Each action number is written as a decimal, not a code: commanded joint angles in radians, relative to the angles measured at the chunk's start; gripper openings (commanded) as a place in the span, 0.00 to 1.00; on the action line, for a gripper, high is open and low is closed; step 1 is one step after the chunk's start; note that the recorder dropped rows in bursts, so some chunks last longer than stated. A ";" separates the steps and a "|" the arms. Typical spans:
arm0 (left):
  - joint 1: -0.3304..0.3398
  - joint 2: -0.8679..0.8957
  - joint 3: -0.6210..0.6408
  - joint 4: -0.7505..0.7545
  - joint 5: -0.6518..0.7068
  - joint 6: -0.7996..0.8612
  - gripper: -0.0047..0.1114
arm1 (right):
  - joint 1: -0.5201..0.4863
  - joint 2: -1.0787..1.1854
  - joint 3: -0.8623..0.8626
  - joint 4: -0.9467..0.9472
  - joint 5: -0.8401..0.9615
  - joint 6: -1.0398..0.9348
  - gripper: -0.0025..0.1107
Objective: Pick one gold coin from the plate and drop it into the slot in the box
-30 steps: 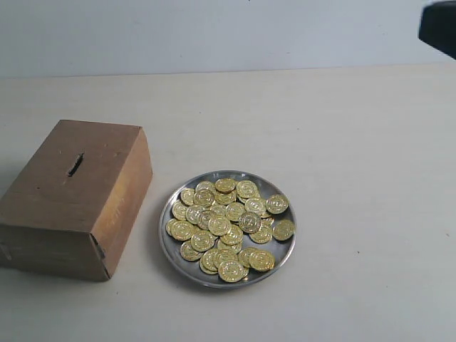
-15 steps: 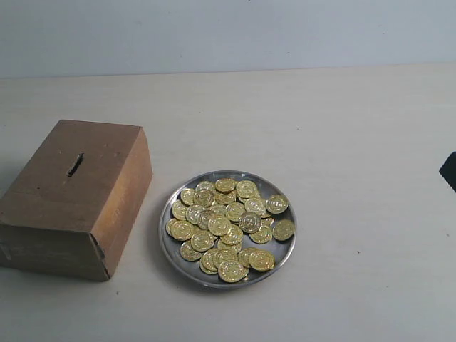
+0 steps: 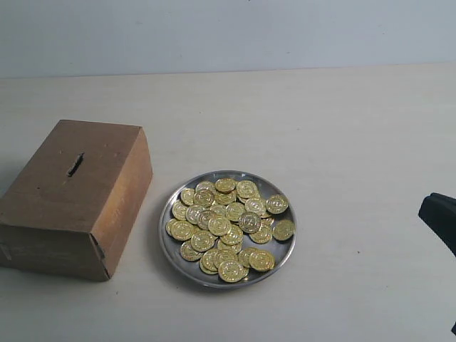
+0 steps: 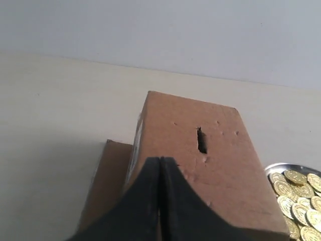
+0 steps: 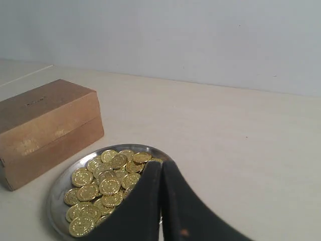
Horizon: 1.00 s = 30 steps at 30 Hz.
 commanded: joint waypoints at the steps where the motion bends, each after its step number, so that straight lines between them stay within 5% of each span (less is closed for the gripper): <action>1: 0.004 -0.003 0.003 0.049 -0.032 0.008 0.04 | -0.003 -0.007 0.005 -0.005 0.008 -0.033 0.02; 22: 0.004 -0.003 0.003 0.019 0.009 -0.054 0.04 | -0.008 -0.039 0.005 -0.032 0.005 -0.162 0.02; 30: 0.004 -0.003 0.003 0.025 0.009 -0.054 0.04 | -0.443 -0.303 0.005 -0.004 0.111 -0.102 0.02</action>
